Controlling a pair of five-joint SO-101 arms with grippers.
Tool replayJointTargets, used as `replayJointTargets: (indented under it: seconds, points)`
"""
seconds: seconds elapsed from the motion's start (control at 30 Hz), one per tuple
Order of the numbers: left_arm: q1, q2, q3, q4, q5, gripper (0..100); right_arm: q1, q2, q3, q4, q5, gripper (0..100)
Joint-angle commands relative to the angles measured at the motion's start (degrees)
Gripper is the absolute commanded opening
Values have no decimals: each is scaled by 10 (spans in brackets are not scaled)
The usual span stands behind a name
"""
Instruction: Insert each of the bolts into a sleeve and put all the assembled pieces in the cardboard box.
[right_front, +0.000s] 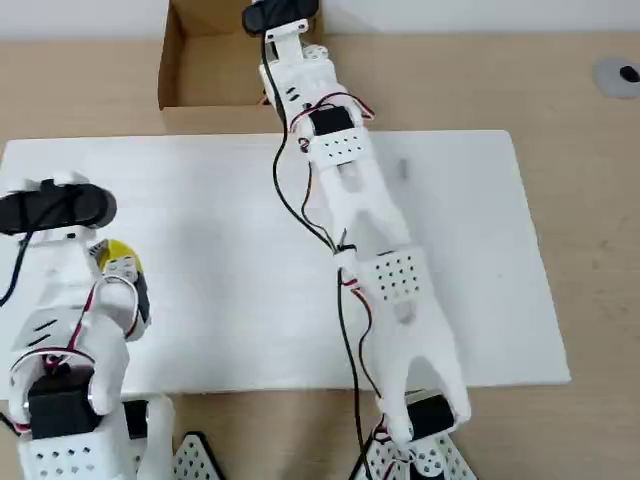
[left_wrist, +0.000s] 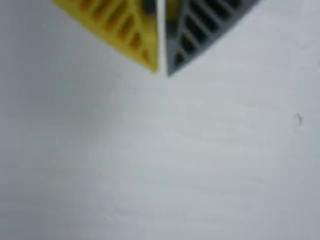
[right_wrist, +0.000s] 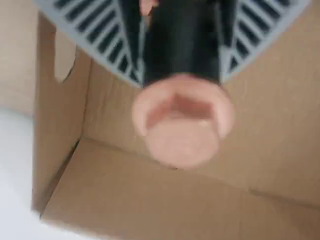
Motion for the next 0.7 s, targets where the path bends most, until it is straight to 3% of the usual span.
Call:
replayJointTargets:
  seconds: [0.0,0.17,0.4,0.67]
  points:
    - [22,0,-4,15,-4,9,1,-15,-61,7,3,9]
    - [28,0,-4,25,-4,9,2,-16,-62,37,4,27]
    - [25,0,-9,34,-4,9,0,-17,-63,102,4,189]
    - [24,0,-36,55,-4,9,0,-18,-65,112,2,193]
